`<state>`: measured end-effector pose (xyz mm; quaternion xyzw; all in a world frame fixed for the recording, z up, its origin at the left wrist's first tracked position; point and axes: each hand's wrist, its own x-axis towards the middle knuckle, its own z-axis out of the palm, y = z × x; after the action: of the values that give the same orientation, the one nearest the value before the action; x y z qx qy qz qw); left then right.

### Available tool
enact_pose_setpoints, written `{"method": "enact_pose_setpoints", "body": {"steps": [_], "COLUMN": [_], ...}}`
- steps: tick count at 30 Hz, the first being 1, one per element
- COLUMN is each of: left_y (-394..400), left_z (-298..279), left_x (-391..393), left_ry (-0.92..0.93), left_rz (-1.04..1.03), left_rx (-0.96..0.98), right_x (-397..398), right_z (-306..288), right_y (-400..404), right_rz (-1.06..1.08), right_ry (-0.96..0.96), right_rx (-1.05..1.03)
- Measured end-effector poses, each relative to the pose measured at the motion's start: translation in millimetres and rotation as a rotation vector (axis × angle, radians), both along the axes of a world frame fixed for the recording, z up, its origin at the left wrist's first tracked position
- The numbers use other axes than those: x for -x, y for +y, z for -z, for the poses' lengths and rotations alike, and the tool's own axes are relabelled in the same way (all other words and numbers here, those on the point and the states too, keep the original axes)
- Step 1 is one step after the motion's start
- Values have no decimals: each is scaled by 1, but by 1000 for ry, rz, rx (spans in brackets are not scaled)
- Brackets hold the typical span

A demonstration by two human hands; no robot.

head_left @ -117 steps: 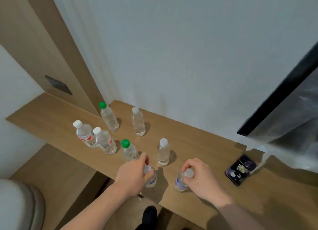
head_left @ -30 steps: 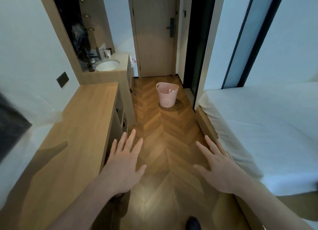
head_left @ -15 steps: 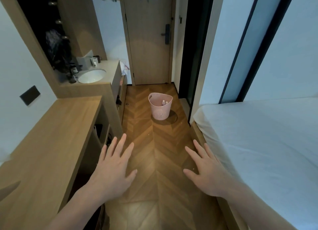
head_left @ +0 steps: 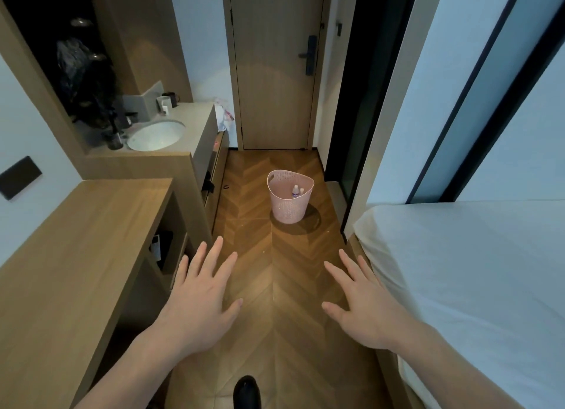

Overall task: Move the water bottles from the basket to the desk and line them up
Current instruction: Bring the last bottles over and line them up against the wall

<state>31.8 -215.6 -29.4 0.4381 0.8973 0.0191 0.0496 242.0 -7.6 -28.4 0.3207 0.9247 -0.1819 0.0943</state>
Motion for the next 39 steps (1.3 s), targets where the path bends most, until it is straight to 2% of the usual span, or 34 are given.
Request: {"method": "enact_pose_setpoints", "body": {"steps": [11,21,30,39], "left_y": [134,267,406,521], "left_z": [11,24,42,50], "left_x": [167,262,342,400], "left_ry": [-69,-101,-82,-150], "left_rz": [128,230,206,107], "left_rx": [21,22,56,48], "right_x": [142,227,313,393], "right_z": [11,23,60,70], "right_y": [109,223,371,512], "right_rz": [143,232,168,79], "right_ry": [-20,-48,-3,-40], "right_rx": [13,65,129,174]}}
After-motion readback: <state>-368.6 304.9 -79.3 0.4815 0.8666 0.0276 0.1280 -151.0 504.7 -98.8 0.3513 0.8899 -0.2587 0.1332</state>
